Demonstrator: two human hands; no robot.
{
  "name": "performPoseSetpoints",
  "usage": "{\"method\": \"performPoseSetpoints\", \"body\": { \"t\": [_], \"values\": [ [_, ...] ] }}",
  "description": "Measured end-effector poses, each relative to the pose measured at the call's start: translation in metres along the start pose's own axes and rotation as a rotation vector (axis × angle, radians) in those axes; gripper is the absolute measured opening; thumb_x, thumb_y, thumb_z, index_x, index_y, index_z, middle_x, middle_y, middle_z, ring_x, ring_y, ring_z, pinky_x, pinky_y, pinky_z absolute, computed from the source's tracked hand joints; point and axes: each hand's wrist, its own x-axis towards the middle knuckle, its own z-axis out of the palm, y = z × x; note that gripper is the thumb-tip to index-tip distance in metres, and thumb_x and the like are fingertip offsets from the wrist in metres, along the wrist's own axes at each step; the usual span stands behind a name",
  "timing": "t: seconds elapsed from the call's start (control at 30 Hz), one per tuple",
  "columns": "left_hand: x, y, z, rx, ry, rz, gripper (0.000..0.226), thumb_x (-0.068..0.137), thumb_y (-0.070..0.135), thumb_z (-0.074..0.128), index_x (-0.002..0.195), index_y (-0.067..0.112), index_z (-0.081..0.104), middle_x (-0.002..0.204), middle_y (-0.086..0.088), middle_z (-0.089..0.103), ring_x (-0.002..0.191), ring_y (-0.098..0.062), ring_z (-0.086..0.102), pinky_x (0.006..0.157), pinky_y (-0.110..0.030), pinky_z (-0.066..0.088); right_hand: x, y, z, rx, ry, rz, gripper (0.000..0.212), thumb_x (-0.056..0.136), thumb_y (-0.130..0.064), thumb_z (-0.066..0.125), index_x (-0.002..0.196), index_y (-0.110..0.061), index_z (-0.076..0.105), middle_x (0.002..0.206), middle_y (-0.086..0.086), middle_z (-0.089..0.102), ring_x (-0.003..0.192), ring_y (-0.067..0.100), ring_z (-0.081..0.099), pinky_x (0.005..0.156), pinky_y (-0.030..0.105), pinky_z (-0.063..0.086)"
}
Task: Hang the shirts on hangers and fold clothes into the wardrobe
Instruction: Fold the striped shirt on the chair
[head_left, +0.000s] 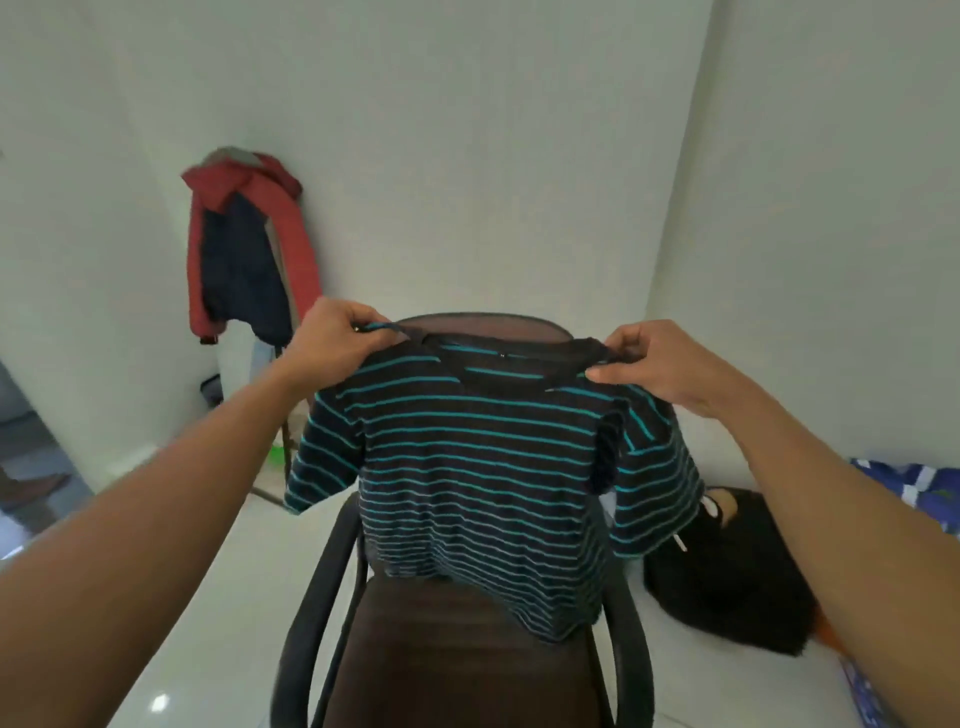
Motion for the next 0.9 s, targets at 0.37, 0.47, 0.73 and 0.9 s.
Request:
{"method": "performPoseSetpoints", "body": {
  "t": [0.37, 0.47, 0.73, 0.9],
  "values": [
    [0.031, 0.108, -0.105, -0.22, 0.055, 0.175, 0.013, 0.089, 0.028, 0.072, 0.091, 0.016, 0.077, 0.084, -0.001, 0.077, 0.078, -0.016, 0.074, 0.072, -0.03, 0.06, -0.029, -0.158, -0.043, -0.147, 0.072, -0.189, 0.034, 0.082, -0.03, 0.081, 0.103, -0.006, 0.073, 0.098, 0.008, 0.077, 0.09, 0.021, 0.074, 0.083, 0.033, 0.061],
    [0.043, 0.119, -0.135, -0.251, 0.07, 0.188, 0.015, 0.092, 0.031, 0.068, 0.086, 0.02, 0.077, 0.082, 0.002, 0.077, 0.078, -0.015, 0.073, 0.068, -0.026, 0.054, -0.035, -0.195, -0.051, -0.106, 0.066, -0.198, 0.03, 0.089, -0.027, 0.072, 0.106, -0.001, 0.072, 0.102, 0.014, 0.075, 0.095, 0.03, 0.073, 0.088, 0.039, 0.06],
    [0.069, 0.118, -0.192, -0.203, 0.114, 0.293, 0.014, 0.096, 0.03, 0.063, 0.094, 0.022, 0.075, 0.088, 0.003, 0.076, 0.086, -0.016, 0.072, 0.073, -0.026, 0.054, -0.025, -0.253, -0.041, -0.206, 0.226, -0.278, 0.025, 0.077, -0.02, 0.084, 0.09, -0.002, 0.072, 0.092, 0.014, 0.073, 0.086, 0.024, 0.07, 0.088, 0.041, 0.059],
    [0.083, 0.106, -0.217, -0.242, 0.085, 0.427, 0.013, 0.097, 0.012, 0.061, 0.088, 0.022, 0.058, 0.09, 0.001, 0.076, 0.084, -0.019, 0.069, 0.07, -0.025, 0.054, -0.017, -0.278, -0.035, -0.148, 0.22, -0.298, 0.022, 0.084, -0.017, 0.078, 0.092, -0.009, 0.06, 0.09, 0.02, 0.066, 0.083, 0.028, 0.065, 0.085, 0.043, 0.056]
  ]
}}
